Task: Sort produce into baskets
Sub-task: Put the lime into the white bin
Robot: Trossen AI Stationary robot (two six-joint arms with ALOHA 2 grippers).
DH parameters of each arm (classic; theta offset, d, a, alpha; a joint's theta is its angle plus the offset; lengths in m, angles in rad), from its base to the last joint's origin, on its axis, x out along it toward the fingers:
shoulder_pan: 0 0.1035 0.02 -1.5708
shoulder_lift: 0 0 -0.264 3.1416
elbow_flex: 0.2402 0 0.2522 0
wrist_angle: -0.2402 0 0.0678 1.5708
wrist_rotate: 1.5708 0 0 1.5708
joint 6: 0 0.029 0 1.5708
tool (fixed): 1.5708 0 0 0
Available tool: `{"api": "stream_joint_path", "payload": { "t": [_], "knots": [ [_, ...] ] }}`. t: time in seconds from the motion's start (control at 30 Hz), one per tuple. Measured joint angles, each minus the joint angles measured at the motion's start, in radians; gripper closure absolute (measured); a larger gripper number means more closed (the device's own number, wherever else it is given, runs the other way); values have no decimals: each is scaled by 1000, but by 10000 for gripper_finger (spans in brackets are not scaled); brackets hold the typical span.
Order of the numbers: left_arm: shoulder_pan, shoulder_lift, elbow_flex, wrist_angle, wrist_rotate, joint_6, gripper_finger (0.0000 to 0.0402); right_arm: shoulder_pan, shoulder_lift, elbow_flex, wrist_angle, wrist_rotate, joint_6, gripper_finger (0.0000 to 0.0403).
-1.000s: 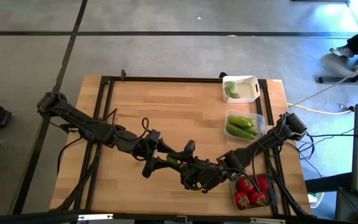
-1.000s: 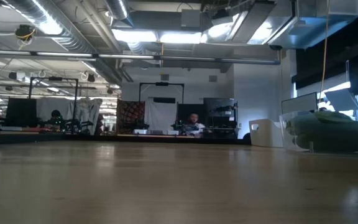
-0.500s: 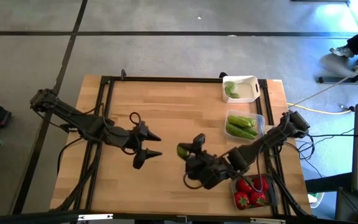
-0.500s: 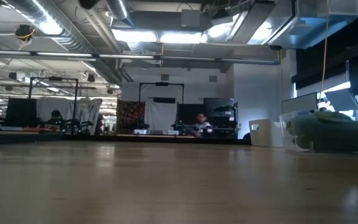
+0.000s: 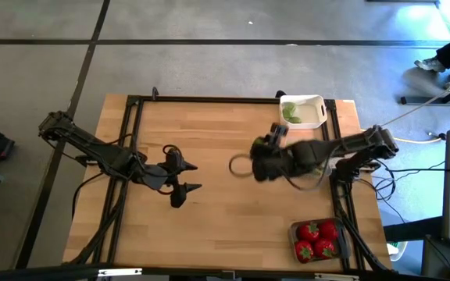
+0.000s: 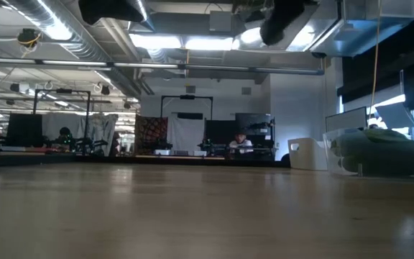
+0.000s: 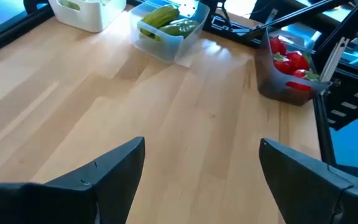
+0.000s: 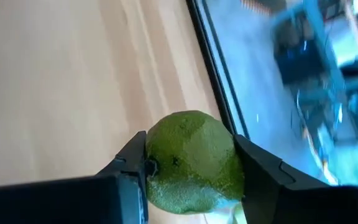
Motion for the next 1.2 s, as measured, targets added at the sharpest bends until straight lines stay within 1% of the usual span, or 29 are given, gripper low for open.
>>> {"api": "stream_joint_path", "payload": {
  "t": [0.17, 0.4, 0.5, 0.6, 0.67, 0.9, 1.07, 1.2],
  "knots": [
    [-5, 8, 0, 1, 0, 9, 90, -136, -28, 0, -108, -53, 34, 255],
    [-5, 10, 0, 1, 0, -11, 90, -353, -37, -1, -226, -87, 32, 255],
    [-5, 10, 0, 1, 0, -26, 90, -451, -47, -30, -218, -109, 28, 255],
    [-5, 10, 0, -1, 0, -7, 90, -539, -52, -73, -205, -115, 26, 255],
    [-5, 10, 0, -1, 0, -2, 90, -600, -52, -108, -198, -140, 25, 255],
    [-5, 10, 0, -1, 0, 24, 90, -804, -53, -249, -91, -196, 38, 255],
    [-5, 14, 0, -1, -5, 25, 90, -912, -53, -341, -7, -255, 63, 255],
    [-2, 22, 0, 0, -18, 39, 90, -966, -53, -413, 79, -301, 66, 255]
  ]
}}
